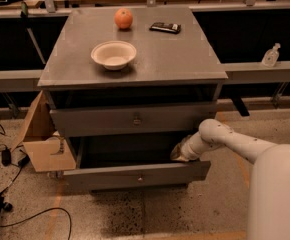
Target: Open middle drawer
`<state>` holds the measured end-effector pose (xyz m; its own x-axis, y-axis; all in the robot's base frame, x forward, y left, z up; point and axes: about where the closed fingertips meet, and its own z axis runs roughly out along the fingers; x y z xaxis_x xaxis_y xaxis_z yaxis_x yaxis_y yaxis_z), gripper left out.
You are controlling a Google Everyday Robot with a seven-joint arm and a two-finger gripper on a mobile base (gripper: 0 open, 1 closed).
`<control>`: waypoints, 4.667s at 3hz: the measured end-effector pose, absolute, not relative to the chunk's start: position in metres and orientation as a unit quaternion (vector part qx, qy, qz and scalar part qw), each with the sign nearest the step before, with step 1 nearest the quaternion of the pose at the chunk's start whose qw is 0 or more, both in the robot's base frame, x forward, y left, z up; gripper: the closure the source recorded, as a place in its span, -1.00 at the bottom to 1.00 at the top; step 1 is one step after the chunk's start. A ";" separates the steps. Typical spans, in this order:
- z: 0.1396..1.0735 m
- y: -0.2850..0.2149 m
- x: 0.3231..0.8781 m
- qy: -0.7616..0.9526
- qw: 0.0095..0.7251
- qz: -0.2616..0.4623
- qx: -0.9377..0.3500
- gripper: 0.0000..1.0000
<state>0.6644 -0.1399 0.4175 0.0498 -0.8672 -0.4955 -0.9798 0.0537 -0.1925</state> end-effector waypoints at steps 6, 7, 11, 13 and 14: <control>0.404 -0.118 0.523 0.713 0.171 0.244 -0.634 1.00; 0.403 -0.117 0.511 0.717 0.159 0.257 -0.629 1.00; 0.528 -0.147 0.501 0.723 0.325 0.139 -0.594 1.00; 0.595 -0.127 0.476 0.691 0.487 0.107 -0.523 1.00; 0.622 -0.130 0.478 0.685 0.526 0.087 -0.497 0.63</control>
Offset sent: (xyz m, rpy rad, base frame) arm -0.2174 0.0476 -0.0235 0.2005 0.4792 -0.0515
